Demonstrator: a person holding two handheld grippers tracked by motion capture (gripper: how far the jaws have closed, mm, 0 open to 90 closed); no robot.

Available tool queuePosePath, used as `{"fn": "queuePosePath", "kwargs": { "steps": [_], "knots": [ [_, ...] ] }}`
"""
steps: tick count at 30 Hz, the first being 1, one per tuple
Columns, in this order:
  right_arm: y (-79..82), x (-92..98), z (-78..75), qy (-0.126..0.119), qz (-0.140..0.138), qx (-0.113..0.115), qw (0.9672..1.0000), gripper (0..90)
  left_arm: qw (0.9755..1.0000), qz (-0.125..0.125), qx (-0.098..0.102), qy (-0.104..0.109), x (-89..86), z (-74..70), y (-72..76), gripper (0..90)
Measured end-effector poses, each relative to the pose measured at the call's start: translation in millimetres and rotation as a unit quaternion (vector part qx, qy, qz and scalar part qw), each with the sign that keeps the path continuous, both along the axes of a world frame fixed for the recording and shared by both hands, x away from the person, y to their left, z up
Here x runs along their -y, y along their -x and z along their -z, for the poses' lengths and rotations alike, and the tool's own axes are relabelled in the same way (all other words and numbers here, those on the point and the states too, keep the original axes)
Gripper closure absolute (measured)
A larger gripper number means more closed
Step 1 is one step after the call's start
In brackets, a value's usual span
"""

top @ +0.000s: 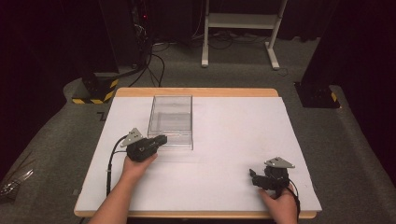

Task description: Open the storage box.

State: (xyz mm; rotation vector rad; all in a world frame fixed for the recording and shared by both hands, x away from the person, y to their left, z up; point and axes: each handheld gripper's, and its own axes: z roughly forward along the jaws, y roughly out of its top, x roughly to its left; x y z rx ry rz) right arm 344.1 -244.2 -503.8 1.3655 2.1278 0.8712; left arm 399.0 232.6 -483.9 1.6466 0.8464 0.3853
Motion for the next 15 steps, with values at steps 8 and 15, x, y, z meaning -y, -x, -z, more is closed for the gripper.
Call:
{"fn": "queuePosePath", "kwargs": {
  "steps": [8, 15],
  "knots": [
    [0.1, -0.1, 0.0, 0.001, -0.001, 0.002, 1.0, 18.7, 1.0, 0.009, 0.001, 0.002, -2.7, 0.4, 4.1, 80.6],
    [0.3, -0.3, 0.0, 0.001, 0.0, 0.002, 1.0, 18.8, 0.9999, 0.013, 0.001, 0.009, -4.1, 1.6, 11.1, 81.6]
  ]
}}
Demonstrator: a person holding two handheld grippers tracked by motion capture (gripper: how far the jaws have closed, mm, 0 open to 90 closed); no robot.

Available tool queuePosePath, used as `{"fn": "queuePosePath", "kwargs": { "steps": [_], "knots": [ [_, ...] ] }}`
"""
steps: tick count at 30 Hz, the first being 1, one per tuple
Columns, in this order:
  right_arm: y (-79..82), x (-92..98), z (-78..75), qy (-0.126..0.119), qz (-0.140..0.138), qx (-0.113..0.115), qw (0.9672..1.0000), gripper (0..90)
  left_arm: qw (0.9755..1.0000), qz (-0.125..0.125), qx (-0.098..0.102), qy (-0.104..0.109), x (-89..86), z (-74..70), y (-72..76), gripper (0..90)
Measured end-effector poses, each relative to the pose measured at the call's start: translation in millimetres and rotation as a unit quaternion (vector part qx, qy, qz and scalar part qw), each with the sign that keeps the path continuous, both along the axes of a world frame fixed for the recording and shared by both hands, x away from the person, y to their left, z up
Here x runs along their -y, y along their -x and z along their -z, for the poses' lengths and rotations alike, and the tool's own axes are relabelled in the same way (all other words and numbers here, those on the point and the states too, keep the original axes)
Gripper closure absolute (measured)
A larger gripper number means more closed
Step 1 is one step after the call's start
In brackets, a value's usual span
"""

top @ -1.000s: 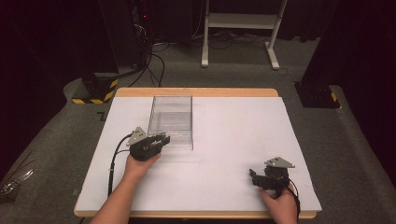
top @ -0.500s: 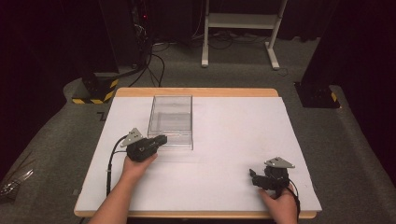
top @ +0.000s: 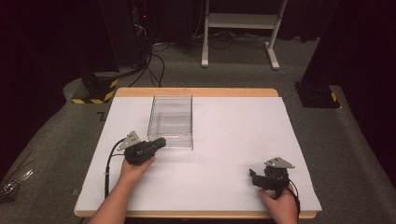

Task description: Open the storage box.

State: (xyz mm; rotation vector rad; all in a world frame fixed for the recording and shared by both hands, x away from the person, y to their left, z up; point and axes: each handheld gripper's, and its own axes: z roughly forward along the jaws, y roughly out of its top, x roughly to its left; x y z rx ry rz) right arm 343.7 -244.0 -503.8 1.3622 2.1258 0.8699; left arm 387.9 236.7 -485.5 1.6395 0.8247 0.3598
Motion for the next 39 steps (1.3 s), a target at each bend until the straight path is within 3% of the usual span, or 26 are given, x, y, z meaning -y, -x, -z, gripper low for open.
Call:
{"fn": "queuePosePath", "kwargs": {
  "steps": [39],
  "knots": [
    [-0.4, 0.5, -0.1, -0.004, 0.0, -0.005, 1.0, 18.9, 0.9993, 0.037, -0.003, -0.003, -3.6, -0.9, 46.6, 83.2]
  ]
}}
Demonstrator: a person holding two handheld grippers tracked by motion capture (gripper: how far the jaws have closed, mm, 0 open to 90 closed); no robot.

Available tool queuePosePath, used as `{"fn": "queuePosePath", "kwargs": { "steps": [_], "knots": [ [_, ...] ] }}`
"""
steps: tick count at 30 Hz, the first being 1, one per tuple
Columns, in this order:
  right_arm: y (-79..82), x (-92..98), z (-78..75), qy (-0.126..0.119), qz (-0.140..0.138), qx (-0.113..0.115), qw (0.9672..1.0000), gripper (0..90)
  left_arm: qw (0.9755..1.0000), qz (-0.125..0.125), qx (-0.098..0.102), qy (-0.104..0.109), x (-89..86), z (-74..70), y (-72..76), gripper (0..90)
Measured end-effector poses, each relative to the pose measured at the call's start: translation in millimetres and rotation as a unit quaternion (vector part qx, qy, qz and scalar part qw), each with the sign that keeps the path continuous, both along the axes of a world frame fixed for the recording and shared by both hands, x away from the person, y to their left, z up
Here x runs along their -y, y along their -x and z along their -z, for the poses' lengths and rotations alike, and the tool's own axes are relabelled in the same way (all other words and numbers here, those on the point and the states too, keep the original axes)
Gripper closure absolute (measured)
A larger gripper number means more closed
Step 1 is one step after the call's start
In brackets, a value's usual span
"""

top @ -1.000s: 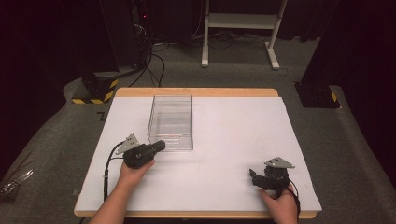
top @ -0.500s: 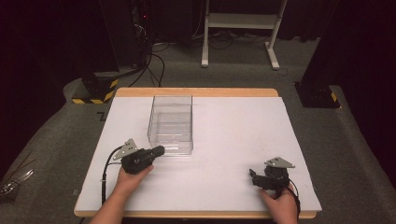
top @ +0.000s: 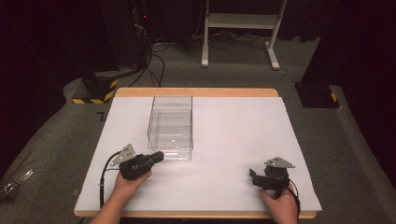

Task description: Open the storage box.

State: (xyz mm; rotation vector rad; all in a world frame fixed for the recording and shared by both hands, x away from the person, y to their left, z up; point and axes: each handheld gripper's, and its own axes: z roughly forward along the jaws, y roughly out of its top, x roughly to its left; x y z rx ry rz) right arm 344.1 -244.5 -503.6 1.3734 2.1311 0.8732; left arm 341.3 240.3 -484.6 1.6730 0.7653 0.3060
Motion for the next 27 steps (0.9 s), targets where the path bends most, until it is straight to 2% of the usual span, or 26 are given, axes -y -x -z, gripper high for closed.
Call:
{"fn": "queuePosePath", "kwargs": {
  "steps": [16, 22, 27],
  "knots": [
    [0.0, 0.0, 0.0, 0.0, 0.0, 0.0, 1.0, 18.9, 0.9998, 0.017, -0.005, -0.001, -0.5, -0.9, 21.4, 83.8],
    [0.0, 0.0, 0.0, 0.0, -0.001, 0.0, 1.0, 19.2, 0.9996, 0.029, -0.005, -0.005, 0.6, -2.4, 30.0, 84.1],
    [0.1, 0.0, 0.0, 0.0, -0.001, 0.0, 1.0, 19.4, 0.9988, 0.045, -0.004, -0.017, 4.8, -1.8, 41.5, 84.9]
  ]
}}
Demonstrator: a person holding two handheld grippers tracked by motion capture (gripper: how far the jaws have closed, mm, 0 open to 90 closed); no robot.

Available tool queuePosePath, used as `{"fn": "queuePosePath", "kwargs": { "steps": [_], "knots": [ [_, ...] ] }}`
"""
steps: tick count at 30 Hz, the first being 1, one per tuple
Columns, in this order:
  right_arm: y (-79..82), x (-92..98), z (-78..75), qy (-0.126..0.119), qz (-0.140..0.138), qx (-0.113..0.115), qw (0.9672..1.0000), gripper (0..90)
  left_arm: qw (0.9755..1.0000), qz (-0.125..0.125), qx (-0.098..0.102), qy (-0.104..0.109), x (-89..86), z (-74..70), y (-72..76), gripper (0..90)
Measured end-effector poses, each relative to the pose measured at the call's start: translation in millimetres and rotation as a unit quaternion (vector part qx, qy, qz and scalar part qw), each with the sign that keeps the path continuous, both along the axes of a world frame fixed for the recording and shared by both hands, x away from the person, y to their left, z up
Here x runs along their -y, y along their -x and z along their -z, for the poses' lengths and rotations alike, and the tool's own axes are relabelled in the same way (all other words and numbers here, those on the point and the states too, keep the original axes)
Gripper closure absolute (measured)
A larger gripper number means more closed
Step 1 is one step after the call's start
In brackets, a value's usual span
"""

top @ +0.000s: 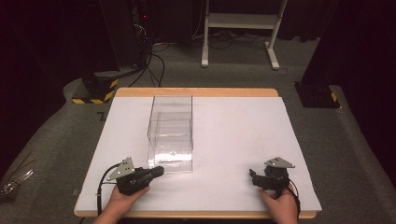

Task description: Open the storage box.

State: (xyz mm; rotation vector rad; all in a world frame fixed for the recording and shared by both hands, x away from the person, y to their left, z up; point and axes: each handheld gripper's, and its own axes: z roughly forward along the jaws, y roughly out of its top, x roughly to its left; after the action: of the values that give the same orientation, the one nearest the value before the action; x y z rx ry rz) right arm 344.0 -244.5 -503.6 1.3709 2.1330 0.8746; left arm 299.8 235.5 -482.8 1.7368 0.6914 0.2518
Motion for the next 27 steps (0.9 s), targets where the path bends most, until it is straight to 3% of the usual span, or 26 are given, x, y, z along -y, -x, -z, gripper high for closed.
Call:
{"fn": "queuePosePath", "kwargs": {
  "steps": [11, 27],
  "knots": [
    [0.0, 0.0, 0.1, 0.001, -0.002, 0.002, 1.0, 19.7, 0.9998, 0.015, -0.002, -0.011, -1.8, 0.0, 12.4, 85.3],
    [0.3, -0.3, 0.1, 0.003, -0.002, 0.004, 1.0, 19.8, 0.9995, 0.032, 0.0, -0.007, -9.9, 1.4, 25.1, 85.2]
  ]
}}
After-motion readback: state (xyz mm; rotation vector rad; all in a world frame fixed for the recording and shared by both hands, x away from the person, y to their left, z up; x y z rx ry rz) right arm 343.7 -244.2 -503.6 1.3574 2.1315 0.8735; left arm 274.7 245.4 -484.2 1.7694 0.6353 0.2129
